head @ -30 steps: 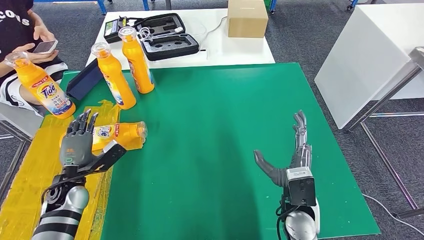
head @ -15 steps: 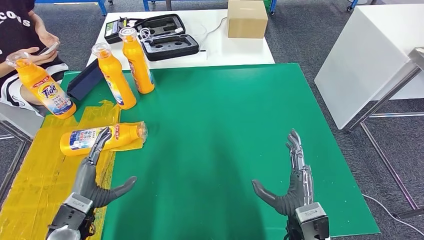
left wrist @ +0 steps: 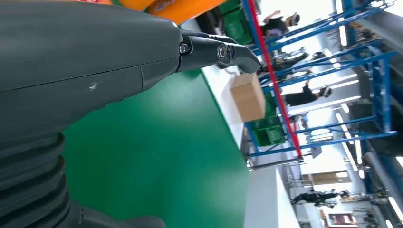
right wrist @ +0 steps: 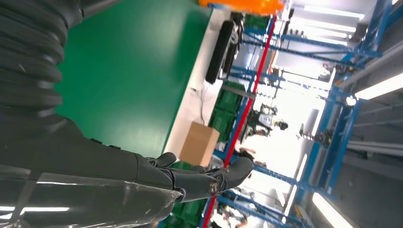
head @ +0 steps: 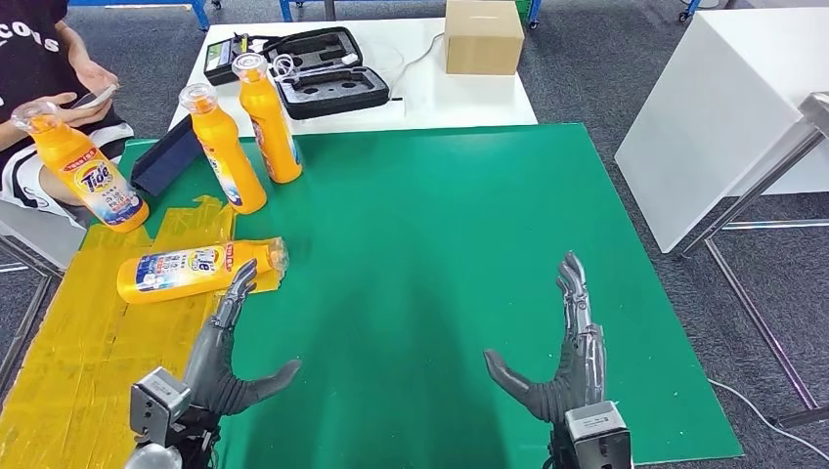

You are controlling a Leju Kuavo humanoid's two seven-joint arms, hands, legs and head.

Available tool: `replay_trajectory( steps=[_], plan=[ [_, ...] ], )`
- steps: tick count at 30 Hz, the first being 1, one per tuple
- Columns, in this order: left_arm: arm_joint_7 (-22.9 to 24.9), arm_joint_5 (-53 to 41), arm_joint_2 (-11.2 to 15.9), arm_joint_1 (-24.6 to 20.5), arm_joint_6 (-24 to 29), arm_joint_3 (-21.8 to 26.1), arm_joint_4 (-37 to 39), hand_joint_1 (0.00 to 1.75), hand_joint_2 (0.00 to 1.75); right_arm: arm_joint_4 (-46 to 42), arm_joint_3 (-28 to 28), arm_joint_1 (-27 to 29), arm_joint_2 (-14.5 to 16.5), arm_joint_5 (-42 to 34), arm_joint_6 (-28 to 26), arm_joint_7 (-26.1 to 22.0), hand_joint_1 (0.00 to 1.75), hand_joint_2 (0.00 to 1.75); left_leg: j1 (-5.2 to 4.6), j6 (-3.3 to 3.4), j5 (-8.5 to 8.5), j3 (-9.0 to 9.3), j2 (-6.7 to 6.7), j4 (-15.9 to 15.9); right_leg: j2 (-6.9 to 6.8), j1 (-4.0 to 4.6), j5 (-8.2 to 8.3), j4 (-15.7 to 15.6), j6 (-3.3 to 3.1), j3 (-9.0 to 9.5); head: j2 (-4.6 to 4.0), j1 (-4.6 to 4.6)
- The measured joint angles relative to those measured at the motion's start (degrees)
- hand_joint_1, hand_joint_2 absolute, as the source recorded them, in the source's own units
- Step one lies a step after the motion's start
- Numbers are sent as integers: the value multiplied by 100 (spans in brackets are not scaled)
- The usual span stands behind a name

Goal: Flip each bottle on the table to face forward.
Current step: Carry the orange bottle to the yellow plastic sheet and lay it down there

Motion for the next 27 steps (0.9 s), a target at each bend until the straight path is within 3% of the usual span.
replay_trajectory(
  steps=[6, 27],
  plan=[
    [95, 44, -35, -115, 125, -99, 210, 0, 175, 60, 54, -119, 65, 94, -262, 98, 0, 175, 0, 0, 0, 1, 0, 0, 0, 0, 0, 0, 0, 1, 0, 1],
    [33, 230, -28, -26, 203, 75, 194, 0, 175, 303, 11, -245, 80, 6, -170, 310, 0, 175, 0, 0, 0, -2, -3, 0, -2, 0, 0, 1, 0, 2, 0, 0]
  ],
)
